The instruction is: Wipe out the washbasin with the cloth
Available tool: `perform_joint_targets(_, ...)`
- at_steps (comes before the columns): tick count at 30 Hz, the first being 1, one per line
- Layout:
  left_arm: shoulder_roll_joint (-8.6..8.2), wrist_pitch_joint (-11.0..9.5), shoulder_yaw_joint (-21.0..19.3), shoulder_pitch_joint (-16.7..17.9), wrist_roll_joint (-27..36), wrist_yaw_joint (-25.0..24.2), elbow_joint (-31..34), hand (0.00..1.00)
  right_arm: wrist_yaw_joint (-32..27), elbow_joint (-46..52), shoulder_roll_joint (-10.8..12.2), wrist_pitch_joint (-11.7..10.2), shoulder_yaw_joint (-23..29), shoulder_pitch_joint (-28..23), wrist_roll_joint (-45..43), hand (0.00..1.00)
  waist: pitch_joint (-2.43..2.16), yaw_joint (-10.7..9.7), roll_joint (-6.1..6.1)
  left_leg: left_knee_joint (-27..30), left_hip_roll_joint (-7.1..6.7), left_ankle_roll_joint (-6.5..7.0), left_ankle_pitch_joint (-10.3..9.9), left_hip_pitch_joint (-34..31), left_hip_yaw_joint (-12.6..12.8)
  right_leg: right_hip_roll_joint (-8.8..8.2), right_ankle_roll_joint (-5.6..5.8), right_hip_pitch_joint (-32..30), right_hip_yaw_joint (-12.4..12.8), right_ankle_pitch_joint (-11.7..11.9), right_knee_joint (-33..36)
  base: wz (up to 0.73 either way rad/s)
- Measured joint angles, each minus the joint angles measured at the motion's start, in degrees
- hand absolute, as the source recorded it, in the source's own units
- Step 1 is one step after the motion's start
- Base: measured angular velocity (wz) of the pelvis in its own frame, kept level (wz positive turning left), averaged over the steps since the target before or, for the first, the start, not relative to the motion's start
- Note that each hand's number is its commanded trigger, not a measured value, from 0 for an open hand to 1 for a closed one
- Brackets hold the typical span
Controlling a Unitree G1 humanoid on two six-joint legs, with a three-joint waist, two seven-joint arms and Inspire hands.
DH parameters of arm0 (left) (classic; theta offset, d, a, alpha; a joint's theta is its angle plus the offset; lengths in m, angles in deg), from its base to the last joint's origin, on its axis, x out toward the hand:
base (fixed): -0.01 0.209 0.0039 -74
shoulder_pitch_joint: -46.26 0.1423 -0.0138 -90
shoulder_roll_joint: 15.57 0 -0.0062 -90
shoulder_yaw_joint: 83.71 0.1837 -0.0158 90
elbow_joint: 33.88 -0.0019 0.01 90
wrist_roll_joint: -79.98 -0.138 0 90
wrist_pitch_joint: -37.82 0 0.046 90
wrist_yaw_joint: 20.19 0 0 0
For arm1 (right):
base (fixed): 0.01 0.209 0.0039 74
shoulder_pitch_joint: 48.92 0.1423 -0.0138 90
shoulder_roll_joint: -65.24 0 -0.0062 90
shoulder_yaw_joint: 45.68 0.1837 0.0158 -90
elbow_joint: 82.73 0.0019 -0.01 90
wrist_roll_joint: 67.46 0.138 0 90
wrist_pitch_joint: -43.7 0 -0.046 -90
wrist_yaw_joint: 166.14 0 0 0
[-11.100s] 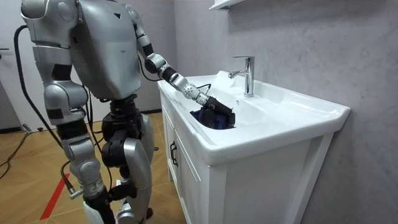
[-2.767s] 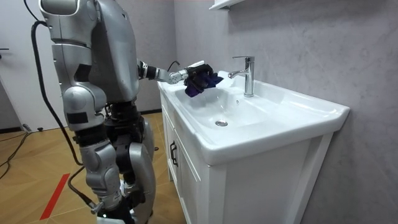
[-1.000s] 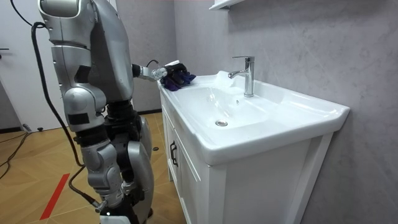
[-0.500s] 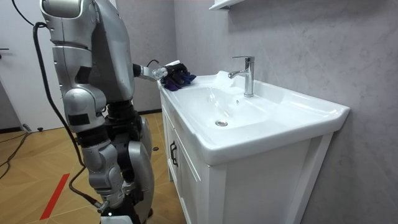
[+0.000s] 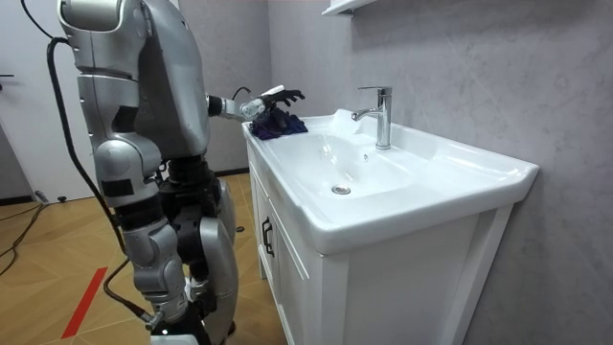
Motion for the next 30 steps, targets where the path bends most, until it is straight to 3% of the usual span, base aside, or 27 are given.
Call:
perform_joint_targets(11, 0.0, -0.6, 0.1, 0.0, 0.9, 0.5, 0.1, 0.0, -1.0, -1.0, 0.1, 0.1, 0.0, 0.1, 0.1, 0.0, 0.31, -0.6, -0.35, -0.1, -0.04, 0.0, 0.0, 0.6, 0.6, 0.06, 0.07, 0.2, 0.8, 0.0, 0.1, -0.03)
perform_joint_targets(23, -0.16, -2.3, 0.6, -0.2, 19.0, 0.0, 9.6, 0.0, -0.9, -0.2, 1.1, -0.1, 0.0, 0.3, 4.5, 0.0, 0.23, -0.4, -1.0, -0.2, -0.03, 0.0, 0.0, 0.7, 0.5, 0.12, 0.08, 0.2, 1.1, 0.0, 0.0, -0.01)
perform_joint_targets(30, -0.18, -4.5, 0.0, -3.3, 28.1, -0.1, 13.6, 0.0, 0.3, 0.0, 1.3, -0.6, -0.1, 1.3, 7.7, 0.0, 0.27, -0.1, -1.06, -0.1, -0.01, 0.0, 0.0, 0.7, 0.8, 0.26, 0.07, -0.2, 2.3, 0.0, 0.3, -0.05)
